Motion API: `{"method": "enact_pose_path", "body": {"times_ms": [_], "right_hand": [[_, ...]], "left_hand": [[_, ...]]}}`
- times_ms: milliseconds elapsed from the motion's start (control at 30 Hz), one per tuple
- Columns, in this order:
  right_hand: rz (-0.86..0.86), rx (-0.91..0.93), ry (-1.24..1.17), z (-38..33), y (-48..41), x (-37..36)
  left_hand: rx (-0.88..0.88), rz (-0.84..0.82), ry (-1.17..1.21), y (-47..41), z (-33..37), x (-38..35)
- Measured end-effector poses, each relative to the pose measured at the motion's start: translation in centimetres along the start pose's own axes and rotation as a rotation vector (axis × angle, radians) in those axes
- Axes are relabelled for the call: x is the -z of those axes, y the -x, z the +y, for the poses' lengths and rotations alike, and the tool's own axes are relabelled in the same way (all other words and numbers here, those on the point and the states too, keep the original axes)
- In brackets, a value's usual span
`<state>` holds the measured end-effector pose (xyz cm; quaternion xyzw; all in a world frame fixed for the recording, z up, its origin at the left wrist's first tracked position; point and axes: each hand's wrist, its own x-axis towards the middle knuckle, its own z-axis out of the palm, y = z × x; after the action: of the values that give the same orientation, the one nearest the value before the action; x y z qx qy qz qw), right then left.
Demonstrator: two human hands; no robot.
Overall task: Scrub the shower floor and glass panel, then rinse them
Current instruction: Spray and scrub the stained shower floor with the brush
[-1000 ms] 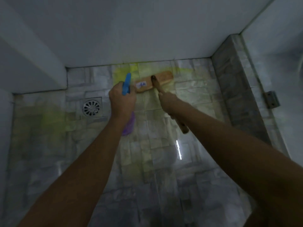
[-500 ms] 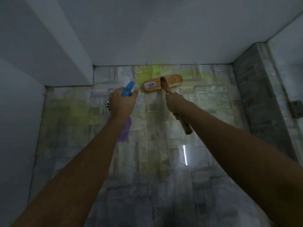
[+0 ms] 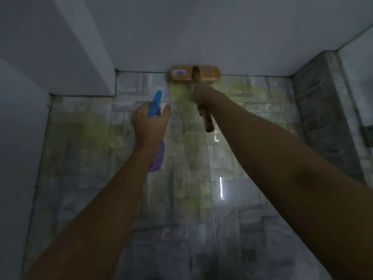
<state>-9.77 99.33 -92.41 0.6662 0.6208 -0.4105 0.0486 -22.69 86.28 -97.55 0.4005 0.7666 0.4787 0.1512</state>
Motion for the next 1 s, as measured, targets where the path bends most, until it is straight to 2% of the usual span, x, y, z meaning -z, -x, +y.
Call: {"method": "enact_pose_path", "body": {"times_ms": [67, 133, 233, 300, 433, 567, 600, 700, 800, 900, 1000], "right_hand": [[-0.065, 0.073, -0.006, -1.0, 1.4, -2.0], [-0.108, 0.094, 0.023, 0.9, 4.0, -3.2], [-0.055, -0.086, -0.011, 6.3, 7.0, -2.1], [0.006, -0.180, -0.038, 7.5, 5.8, -0.2], [0.057, -0.164, -0.122, 3.5, 0.9, 0.9], [0.008, 0.000, -0.137, -0.6, 1.6, -3.0], [-0.035, 0.041, -0.063, 0.0, 2.9, -4.1], [-0.138, -0.020, 0.023, 5.7, 8.2, -4.7], [-0.092, -0.155, 0.096, 9.0, 9.3, -2.6], [0.017, -0.155, 0.036, 5.7, 4.8, -1.4], [0.044, -0.060, -0.103, 0.7, 1.5, -2.8]], "left_hand": [[-0.007, 0.010, -0.023, 0.0, -0.1, -0.1], [-0.026, 0.032, -0.026, -0.2, -0.2, 0.2], [0.007, 0.056, -0.003, -0.4, -0.5, 0.6], [0.047, 0.065, 0.012, -0.5, -0.5, 0.9], [-0.005, 0.056, 0.016, -0.4, -0.3, 0.9], [-0.026, 0.039, -0.030, -0.2, -0.5, 0.4], [-0.041, 0.046, -0.031, -0.1, -0.4, 0.4], [-0.059, 0.067, -0.023, 0.2, -0.6, 1.0], [-0.029, 0.099, 0.008, 0.4, -0.9, 1.4], [-0.062, 0.108, 0.009, 0.9, -0.6, 1.7], [-0.087, 0.091, 0.009, 1.0, -0.5, 1.6]]}}
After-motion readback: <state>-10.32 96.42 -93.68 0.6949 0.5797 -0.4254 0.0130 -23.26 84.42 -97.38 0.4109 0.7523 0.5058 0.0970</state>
